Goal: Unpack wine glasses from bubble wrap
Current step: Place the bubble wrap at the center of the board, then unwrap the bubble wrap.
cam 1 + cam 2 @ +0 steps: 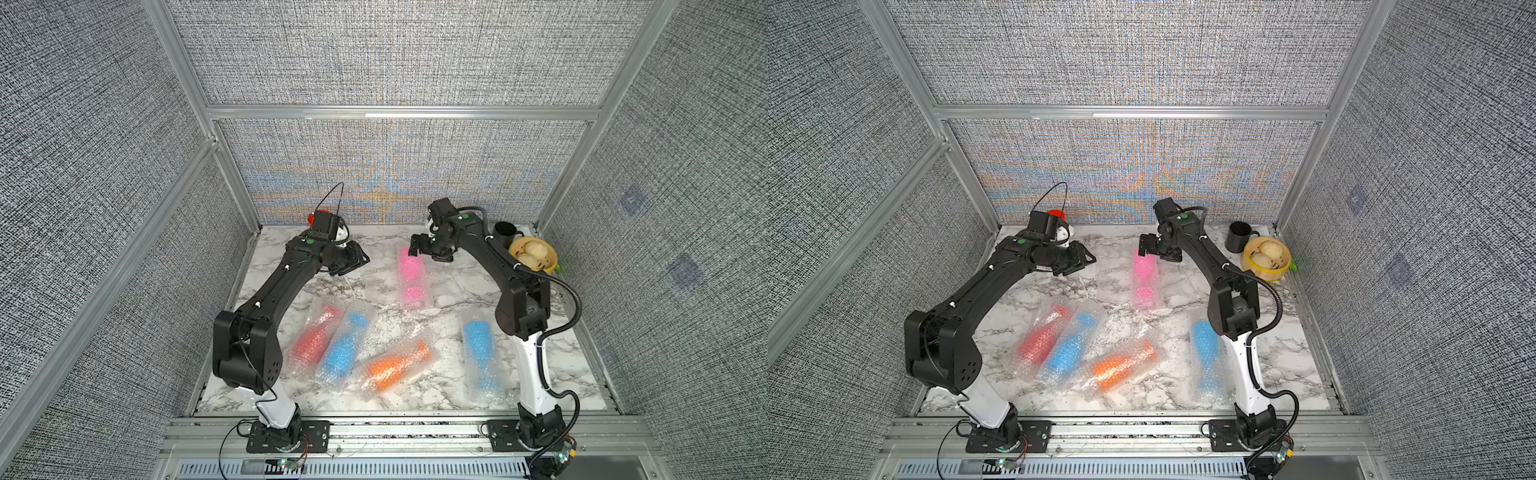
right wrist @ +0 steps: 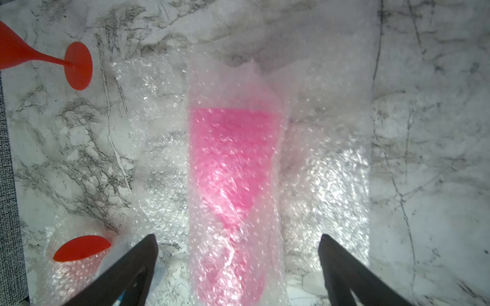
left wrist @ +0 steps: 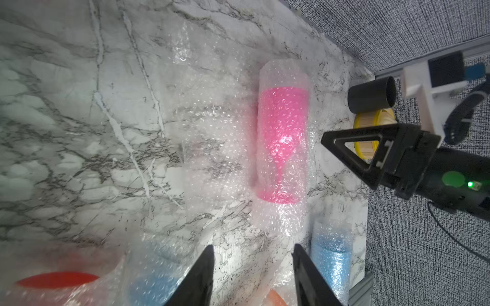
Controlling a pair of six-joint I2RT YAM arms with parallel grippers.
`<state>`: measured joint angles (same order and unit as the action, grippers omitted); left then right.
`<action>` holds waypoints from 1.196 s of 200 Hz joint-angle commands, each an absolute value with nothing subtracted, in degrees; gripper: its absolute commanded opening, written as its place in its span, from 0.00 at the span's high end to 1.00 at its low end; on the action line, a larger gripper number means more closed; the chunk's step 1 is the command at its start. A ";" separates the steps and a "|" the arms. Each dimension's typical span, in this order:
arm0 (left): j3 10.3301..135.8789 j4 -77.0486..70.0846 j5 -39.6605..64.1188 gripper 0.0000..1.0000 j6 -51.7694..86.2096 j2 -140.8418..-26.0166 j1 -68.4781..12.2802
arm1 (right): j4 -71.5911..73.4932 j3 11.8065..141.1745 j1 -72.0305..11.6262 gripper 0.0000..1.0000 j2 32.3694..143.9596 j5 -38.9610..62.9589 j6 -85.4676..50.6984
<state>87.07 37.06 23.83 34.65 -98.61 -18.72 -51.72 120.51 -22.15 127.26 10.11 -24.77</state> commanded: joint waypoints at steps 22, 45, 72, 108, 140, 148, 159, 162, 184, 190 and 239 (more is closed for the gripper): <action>93.29 36.40 25.20 0.52 31.91 -104.54 -22.24 | -41.13 108.33 -18.54 0.31 123.63 16.31 -26.66; 96.79 36.73 26.23 0.52 31.99 -108.42 -24.24 | -41.59 107.97 -17.76 0.45 125.39 18.15 -25.41; 99.66 37.13 26.23 0.52 32.15 -111.02 -26.43 | -40.05 106.47 -17.45 0.57 127.02 20.13 -24.52; 101.64 37.65 25.92 0.52 32.48 -113.63 -27.85 | -38.53 105.73 -17.31 0.59 128.42 23.47 -23.83; 102.06 37.20 26.22 0.53 32.83 -116.78 -28.84 | -38.41 106.33 -17.30 0.71 129.81 23.58 -23.46; 102.19 37.10 26.23 0.54 32.79 -117.16 -29.06 | -38.12 106.42 -17.28 0.76 130.14 23.89 -23.34; 102.29 36.94 26.37 0.54 32.93 -117.55 -29.29 | -37.68 106.48 -17.34 0.83 130.66 24.24 -23.30; 102.30 36.86 26.32 0.54 32.89 -117.64 -29.34 | -37.48 106.52 -17.32 0.84 130.69 24.49 -23.34; 102.29 36.32 26.59 0.54 33.29 -117.94 -29.46 | -35.48 105.87 -17.31 0.92 130.54 26.95 -23.56; 102.30 36.24 26.55 0.54 33.25 -117.91 -29.53 | -35.14 105.67 -17.31 0.96 130.08 26.89 -23.65; 106.10 39.94 23.26 0.53 31.00 -118.33 -29.45 | -32.13 102.73 -17.54 1.00 123.96 27.39 -24.25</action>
